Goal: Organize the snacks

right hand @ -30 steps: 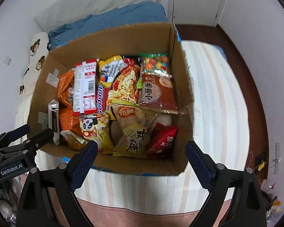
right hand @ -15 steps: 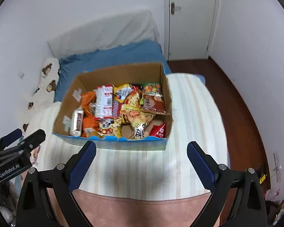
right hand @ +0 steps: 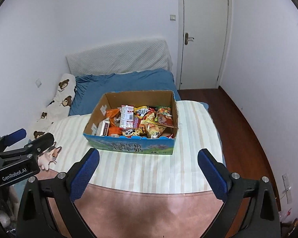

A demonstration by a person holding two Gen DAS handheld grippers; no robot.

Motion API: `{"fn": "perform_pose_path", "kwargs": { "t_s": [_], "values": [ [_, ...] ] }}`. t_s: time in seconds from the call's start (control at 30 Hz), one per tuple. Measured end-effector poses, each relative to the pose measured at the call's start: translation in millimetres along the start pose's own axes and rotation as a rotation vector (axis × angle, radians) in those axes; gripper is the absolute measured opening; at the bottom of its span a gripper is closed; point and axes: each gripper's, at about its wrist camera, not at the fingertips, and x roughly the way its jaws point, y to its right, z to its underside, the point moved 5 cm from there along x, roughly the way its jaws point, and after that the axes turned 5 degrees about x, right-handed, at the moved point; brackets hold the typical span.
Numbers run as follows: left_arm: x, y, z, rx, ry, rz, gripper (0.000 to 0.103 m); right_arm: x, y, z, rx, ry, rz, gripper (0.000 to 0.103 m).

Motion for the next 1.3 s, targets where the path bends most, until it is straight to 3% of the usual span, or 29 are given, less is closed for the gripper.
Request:
{"fn": "perform_pose_path", "kwargs": {
  "t_s": [0.4,0.6,0.67,1.0,1.3],
  "values": [
    [-60,10,8,0.028,0.09,-0.004,0.097,-74,-7,4,-0.03,0.089,-0.007,0.102],
    [-59,8,8,0.003,0.091,-0.002,0.097,-83,-6,1,-0.032,0.108,-0.001,0.103],
    [-55,7,9,-0.007,0.079,0.011,0.103,-86,-6,1,-0.036,0.108,-0.001,0.103],
    [-11,10,-4,-0.007,0.059,-0.026,0.103,-38,4,-12,0.002,0.088,0.044,0.103],
    [47,16,-17,0.004,-0.022,-0.048,0.103,27,11,-31,0.029,0.044,0.076,0.103]
  ]
}}
